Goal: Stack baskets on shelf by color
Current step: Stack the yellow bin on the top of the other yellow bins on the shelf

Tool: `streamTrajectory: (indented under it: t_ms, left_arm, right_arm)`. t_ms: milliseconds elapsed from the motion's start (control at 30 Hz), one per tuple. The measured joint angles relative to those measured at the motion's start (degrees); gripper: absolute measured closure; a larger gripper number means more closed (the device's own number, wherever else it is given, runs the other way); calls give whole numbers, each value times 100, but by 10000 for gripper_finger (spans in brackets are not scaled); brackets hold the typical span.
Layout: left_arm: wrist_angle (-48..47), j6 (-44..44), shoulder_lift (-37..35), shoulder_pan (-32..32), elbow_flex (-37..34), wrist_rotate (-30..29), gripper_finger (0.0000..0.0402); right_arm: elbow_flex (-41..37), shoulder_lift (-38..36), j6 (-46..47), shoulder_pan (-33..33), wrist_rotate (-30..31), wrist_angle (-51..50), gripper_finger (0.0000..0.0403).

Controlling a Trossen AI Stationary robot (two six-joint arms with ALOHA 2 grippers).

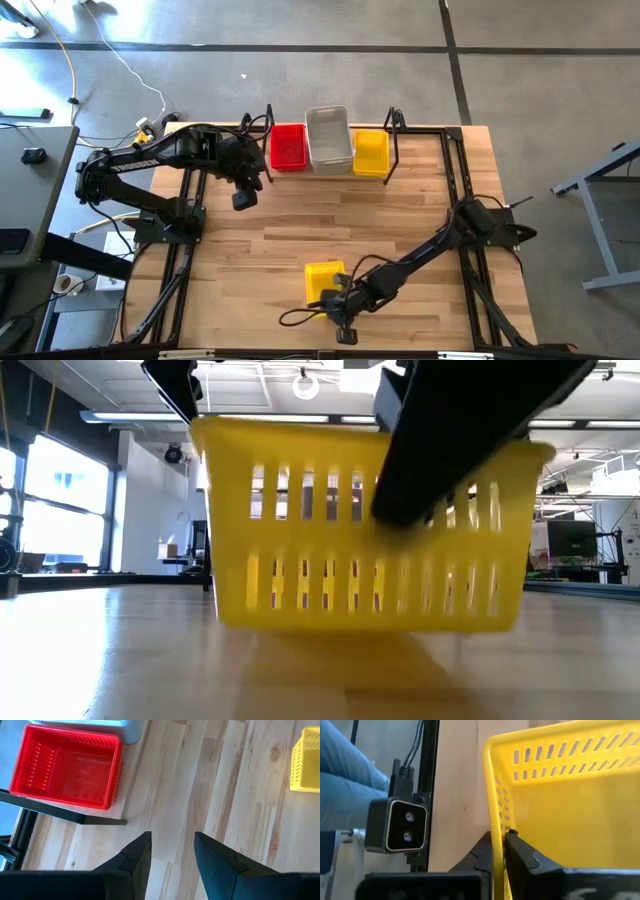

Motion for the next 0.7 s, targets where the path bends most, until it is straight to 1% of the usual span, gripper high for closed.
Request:
streamTrajectory:
  t_ms: [100, 267, 467, 700]
  left_arm:
    - [2, 0, 0, 0, 0, 0, 264]
    - [2, 2, 0, 0, 0, 1, 264]
    - [18, 101, 0, 0, 0, 1, 264]
    - [268, 103, 0, 0, 0, 2, 264]
  right_arm:
    - [-1, -190, 43, 8, 208, -215, 399]
    - [-2, -572, 102, 8, 688, -685, 402]
    - [-2, -1047, 100, -35, 1365, -1542, 403]
    - [-4, -1569, 82, -184, 1933, -2639, 403]
